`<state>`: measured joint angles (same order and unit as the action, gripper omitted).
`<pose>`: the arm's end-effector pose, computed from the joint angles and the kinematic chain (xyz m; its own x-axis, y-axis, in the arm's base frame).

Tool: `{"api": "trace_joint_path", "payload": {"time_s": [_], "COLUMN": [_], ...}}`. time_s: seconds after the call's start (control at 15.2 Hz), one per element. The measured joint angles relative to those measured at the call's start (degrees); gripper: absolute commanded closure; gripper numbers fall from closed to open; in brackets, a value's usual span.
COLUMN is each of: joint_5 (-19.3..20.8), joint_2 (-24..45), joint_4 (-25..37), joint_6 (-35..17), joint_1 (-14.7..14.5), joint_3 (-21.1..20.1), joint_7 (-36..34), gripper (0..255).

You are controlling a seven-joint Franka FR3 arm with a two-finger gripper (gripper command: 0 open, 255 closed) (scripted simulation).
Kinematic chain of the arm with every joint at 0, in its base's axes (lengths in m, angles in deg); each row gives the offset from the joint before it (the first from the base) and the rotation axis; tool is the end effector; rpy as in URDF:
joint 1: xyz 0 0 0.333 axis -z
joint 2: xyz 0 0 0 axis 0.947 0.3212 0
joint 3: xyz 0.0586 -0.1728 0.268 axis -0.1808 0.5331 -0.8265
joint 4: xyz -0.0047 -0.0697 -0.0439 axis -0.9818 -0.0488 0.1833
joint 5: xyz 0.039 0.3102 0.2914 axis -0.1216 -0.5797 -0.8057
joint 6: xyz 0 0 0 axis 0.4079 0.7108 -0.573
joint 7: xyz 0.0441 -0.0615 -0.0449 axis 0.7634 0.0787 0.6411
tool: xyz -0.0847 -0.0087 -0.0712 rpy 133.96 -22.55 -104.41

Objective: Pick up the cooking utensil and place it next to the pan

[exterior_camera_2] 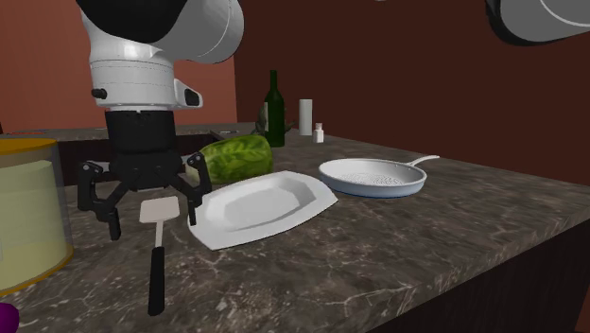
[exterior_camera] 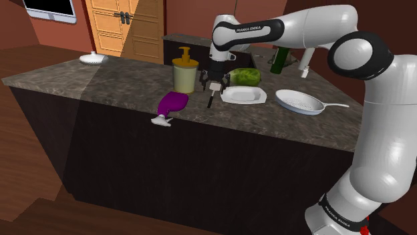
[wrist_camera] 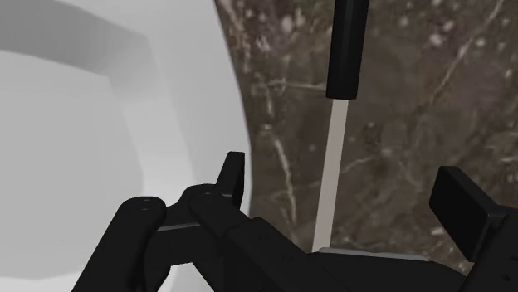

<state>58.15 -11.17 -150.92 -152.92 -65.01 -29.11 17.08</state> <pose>0.7107 0.0287 0.4497 0.6246 -0.7782 -0.0657 -0.7800 -0.6258 -0.0018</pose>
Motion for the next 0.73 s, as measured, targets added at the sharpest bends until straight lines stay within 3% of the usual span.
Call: {"api": "trace_joint_path", "payload": {"time_s": [0.26,0.33,0.73], "joint_5": [0.02,0.02,0.04], "joint_2": [0.09,0.07,0.04], "joint_4": [0.02,0.0,-0.23], "joint_6": [-0.08,-0.1,-0.15], "joint_1": [0.0,0.01,0.01], "joint_3": [0.0,0.01,0.03], "joint_7": [0.0,-0.01,-0.05], "gripper": [0,255,255]}}
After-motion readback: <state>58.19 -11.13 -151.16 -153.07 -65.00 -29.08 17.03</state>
